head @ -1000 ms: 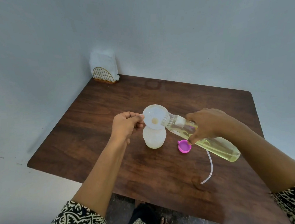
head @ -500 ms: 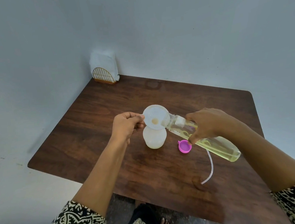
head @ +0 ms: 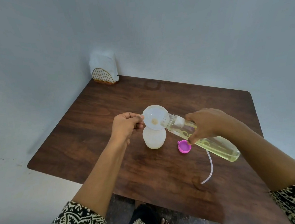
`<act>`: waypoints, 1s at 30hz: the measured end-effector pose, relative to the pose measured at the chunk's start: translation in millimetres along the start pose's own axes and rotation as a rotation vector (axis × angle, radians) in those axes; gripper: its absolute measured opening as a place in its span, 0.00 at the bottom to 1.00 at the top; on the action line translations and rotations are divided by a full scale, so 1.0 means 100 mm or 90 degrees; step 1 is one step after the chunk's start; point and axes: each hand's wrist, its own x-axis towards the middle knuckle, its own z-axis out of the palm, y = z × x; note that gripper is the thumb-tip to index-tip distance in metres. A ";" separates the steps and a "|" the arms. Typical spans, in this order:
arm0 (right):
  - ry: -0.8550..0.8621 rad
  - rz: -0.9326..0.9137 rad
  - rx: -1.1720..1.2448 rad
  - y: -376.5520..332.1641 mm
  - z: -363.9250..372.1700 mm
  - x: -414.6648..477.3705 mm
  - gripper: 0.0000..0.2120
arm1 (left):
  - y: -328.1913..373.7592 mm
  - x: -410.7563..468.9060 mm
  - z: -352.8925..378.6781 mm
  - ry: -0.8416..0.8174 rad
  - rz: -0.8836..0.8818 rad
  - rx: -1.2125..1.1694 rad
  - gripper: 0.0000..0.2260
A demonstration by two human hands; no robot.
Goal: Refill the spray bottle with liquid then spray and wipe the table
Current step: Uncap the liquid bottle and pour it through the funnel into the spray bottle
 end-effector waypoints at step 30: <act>-0.012 -0.017 0.006 0.01 -0.01 0.02 0.22 | 0.00 0.00 0.00 0.005 -0.006 0.001 0.01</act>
